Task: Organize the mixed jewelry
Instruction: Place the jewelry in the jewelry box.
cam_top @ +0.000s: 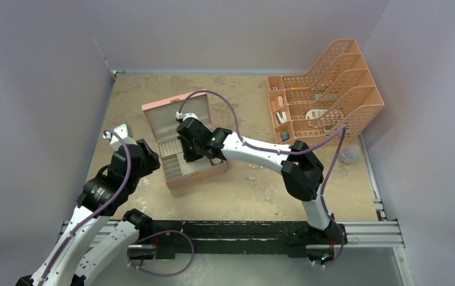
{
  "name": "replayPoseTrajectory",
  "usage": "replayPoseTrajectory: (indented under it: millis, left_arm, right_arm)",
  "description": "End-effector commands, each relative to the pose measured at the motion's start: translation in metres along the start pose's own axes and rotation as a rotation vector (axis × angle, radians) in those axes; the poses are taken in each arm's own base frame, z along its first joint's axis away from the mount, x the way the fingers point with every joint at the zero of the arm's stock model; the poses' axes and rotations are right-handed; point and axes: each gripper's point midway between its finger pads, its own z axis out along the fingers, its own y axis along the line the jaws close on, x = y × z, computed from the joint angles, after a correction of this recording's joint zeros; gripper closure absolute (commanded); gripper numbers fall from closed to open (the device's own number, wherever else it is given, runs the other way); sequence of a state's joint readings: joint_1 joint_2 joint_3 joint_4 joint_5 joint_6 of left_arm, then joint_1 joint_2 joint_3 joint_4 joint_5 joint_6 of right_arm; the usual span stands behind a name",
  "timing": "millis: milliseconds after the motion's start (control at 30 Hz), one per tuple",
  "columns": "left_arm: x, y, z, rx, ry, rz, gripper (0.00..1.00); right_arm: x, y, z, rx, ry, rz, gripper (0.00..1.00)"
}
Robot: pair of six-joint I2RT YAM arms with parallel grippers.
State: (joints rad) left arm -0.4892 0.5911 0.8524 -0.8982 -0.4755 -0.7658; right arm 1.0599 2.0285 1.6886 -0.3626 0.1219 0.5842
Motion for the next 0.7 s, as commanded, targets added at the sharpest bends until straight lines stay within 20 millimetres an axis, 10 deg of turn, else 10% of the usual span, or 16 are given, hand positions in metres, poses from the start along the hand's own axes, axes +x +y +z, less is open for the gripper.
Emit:
replayPoseTrajectory:
  millis: [0,667]
  left_arm:
    - [-0.007,-0.004,0.002,0.012,-0.03,-0.007,0.53]
    - [-0.008,-0.004,0.001,0.015,-0.032,-0.009,0.53]
  right_arm:
    - [-0.021,0.011,-0.004,-0.011,-0.054,-0.017,0.92]
    - [-0.021,0.01,0.009,0.02,-0.043,0.023,0.92]
